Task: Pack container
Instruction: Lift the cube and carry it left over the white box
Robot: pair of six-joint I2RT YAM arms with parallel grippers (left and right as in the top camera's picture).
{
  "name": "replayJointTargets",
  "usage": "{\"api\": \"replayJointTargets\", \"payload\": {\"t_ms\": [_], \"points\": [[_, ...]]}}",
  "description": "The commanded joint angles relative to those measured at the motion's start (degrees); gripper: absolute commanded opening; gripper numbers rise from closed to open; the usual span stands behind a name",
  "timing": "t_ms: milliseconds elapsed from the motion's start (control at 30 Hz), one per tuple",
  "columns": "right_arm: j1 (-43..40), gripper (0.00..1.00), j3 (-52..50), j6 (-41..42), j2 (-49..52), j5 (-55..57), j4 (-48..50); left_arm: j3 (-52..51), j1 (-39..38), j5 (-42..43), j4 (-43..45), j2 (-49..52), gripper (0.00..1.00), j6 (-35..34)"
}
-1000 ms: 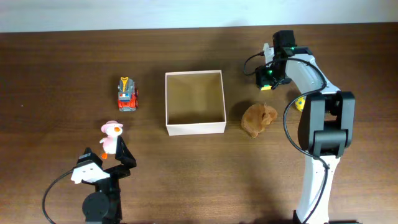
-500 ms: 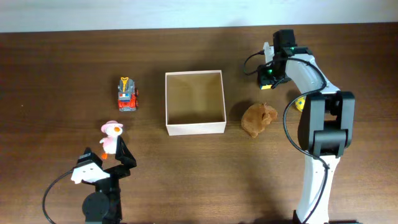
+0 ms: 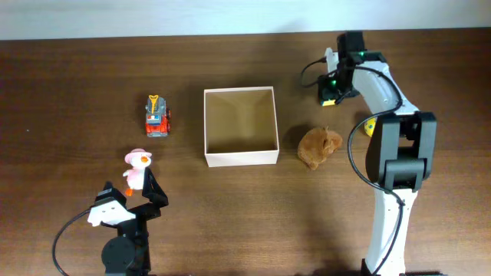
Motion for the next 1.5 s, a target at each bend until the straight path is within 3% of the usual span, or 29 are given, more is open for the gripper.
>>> {"api": "replayJointTargets", "payload": {"t_ms": [0, 667, 1467], "points": [[0.37, 0.45, 4.96, 0.48, 0.22, -0.15, -1.79, -0.44, 0.09, 0.59, 0.13, -0.28, 0.99, 0.92], [5.42, 0.39, 37.00, 0.50, -0.22, -0.42, -26.80, -0.44, 0.09, 0.59, 0.13, -0.28, 0.99, 0.92], [19.43, 0.36, 37.92, 3.80, -0.22, -4.79, -34.56, -0.42, 0.09, 0.59, 0.13, -0.28, 0.99, 0.92]]}}
